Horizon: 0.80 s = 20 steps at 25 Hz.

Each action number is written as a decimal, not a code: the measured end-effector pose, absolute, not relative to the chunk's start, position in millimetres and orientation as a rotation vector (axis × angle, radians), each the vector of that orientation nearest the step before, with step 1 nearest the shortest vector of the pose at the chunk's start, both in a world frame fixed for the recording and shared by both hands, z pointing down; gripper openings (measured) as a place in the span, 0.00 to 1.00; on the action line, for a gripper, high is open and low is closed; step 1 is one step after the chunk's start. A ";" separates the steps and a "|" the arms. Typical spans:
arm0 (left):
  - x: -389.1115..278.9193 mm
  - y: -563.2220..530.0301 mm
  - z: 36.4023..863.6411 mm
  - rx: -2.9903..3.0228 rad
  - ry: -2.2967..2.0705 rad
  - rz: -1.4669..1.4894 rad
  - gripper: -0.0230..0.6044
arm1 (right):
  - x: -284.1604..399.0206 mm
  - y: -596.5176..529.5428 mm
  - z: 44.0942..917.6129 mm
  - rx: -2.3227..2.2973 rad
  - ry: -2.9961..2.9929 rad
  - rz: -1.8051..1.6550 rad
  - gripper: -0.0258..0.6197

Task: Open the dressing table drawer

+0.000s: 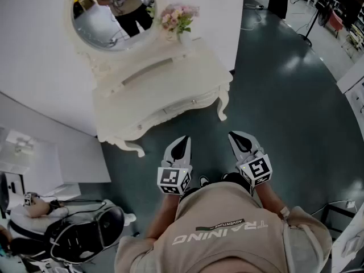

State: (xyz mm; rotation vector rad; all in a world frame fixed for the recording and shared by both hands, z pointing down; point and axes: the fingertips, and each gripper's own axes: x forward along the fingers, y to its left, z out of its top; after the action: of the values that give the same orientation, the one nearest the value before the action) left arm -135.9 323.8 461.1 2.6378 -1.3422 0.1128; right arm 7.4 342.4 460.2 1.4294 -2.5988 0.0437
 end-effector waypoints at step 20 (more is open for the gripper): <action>-136.6 305.1 490.9 2.619 -1.222 0.161 0.07 | -2.9 336.1 467.8 1.494 -2.550 0.064 0.04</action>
State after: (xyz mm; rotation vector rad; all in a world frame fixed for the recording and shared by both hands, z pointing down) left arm -136.6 305.1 490.9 2.6193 -1.2224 0.1607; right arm -2.9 336.1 467.8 1.4937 -2.5496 0.0636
